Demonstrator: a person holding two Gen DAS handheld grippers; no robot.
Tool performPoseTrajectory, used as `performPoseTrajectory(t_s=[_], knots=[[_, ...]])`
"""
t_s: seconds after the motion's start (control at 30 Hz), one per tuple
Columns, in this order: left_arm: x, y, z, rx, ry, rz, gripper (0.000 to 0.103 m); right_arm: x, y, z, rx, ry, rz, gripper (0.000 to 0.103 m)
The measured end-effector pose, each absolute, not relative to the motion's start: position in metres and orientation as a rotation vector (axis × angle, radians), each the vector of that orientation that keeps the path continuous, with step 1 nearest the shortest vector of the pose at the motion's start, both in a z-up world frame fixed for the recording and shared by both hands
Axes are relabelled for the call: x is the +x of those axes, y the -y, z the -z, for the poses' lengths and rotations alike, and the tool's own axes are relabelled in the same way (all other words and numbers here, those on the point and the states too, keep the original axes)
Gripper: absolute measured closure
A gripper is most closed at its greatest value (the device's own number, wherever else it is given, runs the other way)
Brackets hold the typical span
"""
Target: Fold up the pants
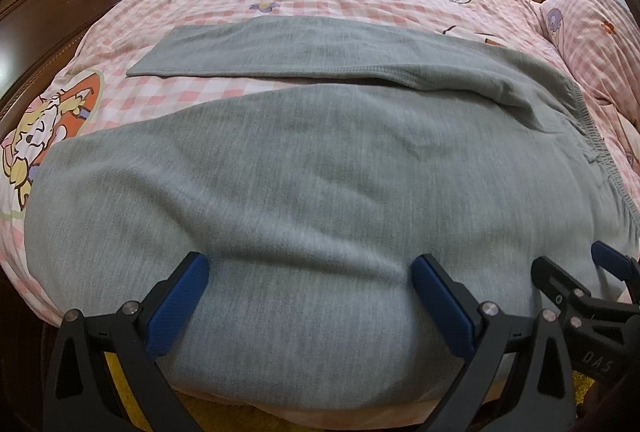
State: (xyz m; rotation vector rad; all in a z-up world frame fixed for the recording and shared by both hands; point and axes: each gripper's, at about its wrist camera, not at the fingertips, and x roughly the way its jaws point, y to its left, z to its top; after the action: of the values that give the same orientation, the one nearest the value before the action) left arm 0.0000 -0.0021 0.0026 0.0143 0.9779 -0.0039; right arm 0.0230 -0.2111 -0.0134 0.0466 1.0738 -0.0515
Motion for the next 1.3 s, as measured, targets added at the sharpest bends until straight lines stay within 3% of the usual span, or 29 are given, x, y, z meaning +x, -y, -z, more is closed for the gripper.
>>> performPoseTrajectory(t_s=[0.7,1.3], knots=[[0.033,-0.010,-0.033,0.043,-1.024,0.051,0.000,0.050,0.254,-0.034,0.061,-1.030,-0.030,0.003],[0.164,-0.070,-0.077,0.053,-1.057,0.038,0.000,0.162,0.345,-0.058,0.117,-1.029,0.080,0.003]])
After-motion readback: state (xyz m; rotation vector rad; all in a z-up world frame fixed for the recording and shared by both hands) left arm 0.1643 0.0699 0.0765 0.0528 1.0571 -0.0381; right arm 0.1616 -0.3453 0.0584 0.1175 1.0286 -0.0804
